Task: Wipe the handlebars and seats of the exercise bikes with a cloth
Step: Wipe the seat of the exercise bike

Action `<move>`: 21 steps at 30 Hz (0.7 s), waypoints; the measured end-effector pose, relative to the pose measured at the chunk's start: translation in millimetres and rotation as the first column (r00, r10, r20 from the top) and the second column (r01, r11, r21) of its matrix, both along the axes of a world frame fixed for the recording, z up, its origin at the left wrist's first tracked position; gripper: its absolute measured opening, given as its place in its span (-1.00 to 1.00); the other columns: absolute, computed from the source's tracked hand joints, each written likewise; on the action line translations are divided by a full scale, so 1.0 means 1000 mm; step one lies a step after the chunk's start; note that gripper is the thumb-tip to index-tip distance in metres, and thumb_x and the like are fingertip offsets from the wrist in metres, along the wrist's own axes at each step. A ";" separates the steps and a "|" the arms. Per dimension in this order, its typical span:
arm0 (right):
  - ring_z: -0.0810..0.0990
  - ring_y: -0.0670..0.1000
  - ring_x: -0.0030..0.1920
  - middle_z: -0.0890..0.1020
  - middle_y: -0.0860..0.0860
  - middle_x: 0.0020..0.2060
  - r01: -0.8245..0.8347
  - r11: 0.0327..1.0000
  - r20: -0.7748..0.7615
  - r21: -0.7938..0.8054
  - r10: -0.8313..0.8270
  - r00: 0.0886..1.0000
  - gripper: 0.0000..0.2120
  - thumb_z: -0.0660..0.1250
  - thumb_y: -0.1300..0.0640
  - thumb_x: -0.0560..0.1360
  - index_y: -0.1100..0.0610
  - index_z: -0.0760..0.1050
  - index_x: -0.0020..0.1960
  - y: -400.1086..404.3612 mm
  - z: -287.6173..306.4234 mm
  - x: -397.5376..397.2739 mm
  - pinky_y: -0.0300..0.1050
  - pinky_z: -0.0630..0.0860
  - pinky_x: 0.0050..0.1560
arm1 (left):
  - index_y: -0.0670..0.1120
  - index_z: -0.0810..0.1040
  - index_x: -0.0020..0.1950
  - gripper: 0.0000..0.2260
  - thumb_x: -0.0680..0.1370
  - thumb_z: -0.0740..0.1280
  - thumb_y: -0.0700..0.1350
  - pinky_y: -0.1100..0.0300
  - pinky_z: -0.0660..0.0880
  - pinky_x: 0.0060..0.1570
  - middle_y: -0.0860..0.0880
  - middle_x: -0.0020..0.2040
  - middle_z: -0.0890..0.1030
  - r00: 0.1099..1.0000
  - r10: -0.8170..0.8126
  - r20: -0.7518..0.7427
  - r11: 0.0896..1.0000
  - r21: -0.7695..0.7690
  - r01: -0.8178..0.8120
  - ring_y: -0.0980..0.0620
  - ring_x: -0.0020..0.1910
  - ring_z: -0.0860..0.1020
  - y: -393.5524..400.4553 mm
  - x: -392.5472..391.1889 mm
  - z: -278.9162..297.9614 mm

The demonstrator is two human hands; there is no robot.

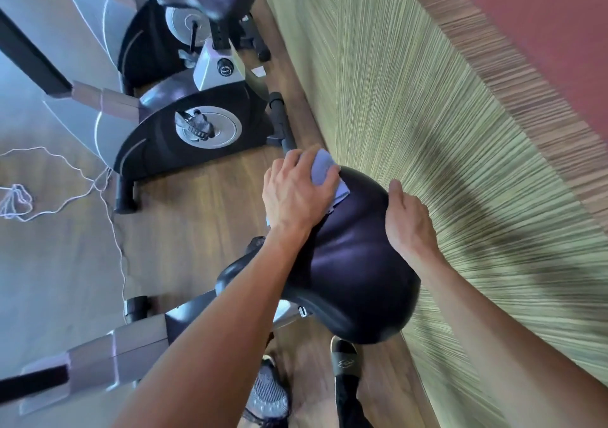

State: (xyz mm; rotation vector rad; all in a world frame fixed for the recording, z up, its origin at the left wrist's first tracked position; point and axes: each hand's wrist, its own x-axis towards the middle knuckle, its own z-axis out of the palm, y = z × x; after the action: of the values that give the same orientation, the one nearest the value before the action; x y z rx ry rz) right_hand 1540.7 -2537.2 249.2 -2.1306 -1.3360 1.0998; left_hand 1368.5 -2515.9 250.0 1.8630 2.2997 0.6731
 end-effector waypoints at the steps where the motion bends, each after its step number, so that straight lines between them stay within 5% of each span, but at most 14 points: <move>1: 0.51 0.31 0.28 0.60 0.26 0.22 0.011 1.000 0.001 -0.007 -0.011 1.000 -0.34 -0.13 -0.21 0.71 0.24 0.54 0.30 -0.001 -0.001 0.000 0.19 0.40 0.32 | 0.16 0.58 0.34 -0.60 0.56 0.29 0.25 0.05 0.39 0.23 0.08 0.19 0.61 1.000 0.015 0.025 1.000 -0.026 -0.015 -0.09 0.15 0.54 0.000 -0.002 0.001; 4: 0.54 0.30 0.24 0.62 0.26 0.18 0.008 1.000 -0.003 -0.003 -0.008 1.000 -0.32 -0.11 -0.24 0.70 0.25 0.57 0.24 -0.002 -0.004 0.000 0.19 0.43 0.31 | 0.15 0.55 0.36 -0.60 0.57 0.30 0.25 0.04 0.40 0.22 0.08 0.19 0.60 0.998 0.050 0.025 0.998 -0.037 -0.049 -0.10 0.12 0.53 -0.030 -0.006 0.004; 9: 0.54 0.32 0.24 0.63 0.28 0.16 -0.004 0.999 0.029 0.047 0.003 1.000 -0.35 -0.10 -0.18 0.72 0.27 0.58 0.20 -0.004 -0.004 -0.002 0.18 0.44 0.28 | -0.02 0.48 0.48 -0.50 0.62 0.24 0.21 -0.06 0.37 0.24 -0.06 0.33 0.55 0.929 -0.195 -0.315 0.976 0.031 0.215 -0.16 0.18 0.51 -0.102 -0.003 -0.002; 12: 0.53 0.35 0.24 0.63 0.29 0.15 -0.023 0.995 0.047 0.092 0.019 0.999 -0.43 -0.09 -0.10 0.73 0.26 0.56 0.16 -0.005 -0.001 -0.002 0.16 0.41 0.21 | -0.04 0.49 0.47 -0.51 0.64 0.22 0.20 -0.07 0.38 0.25 -0.06 0.38 0.55 0.933 -0.197 -0.302 0.976 0.031 0.216 -0.16 0.22 0.51 -0.067 0.001 -0.002; 16: 0.56 0.31 0.18 0.65 0.27 0.07 0.015 0.996 -0.006 0.087 -0.014 1.000 -0.35 -0.10 -0.19 0.71 0.27 0.59 0.08 -0.002 -0.008 -0.001 0.19 0.43 0.23 | -0.04 0.62 0.18 -0.66 0.61 0.22 0.14 -0.02 0.37 0.14 -0.04 0.11 0.65 0.960 -0.073 -0.271 0.996 0.023 0.082 -0.15 0.01 0.54 0.010 0.017 -0.001; 21: 0.62 0.20 0.17 0.71 0.10 0.03 0.119 0.989 -0.200 0.090 -0.099 0.975 -0.17 -0.23 -0.48 0.49 0.03 0.63 0.05 -0.004 -0.011 -0.001 0.22 0.45 0.30 | -0.09 0.54 0.41 -0.57 0.63 0.26 0.11 -0.08 0.38 0.31 -0.05 0.33 0.59 0.882 -0.424 -0.205 0.888 0.097 0.450 -0.17 0.26 0.50 -0.046 0.048 -0.001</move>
State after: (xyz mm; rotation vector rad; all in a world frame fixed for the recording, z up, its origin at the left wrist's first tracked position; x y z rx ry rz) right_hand 1540.2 -2541.0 237.9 -1.9435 -1.1462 1.1378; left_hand 1416.1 -2562.3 248.8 2.4889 1.8415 0.6355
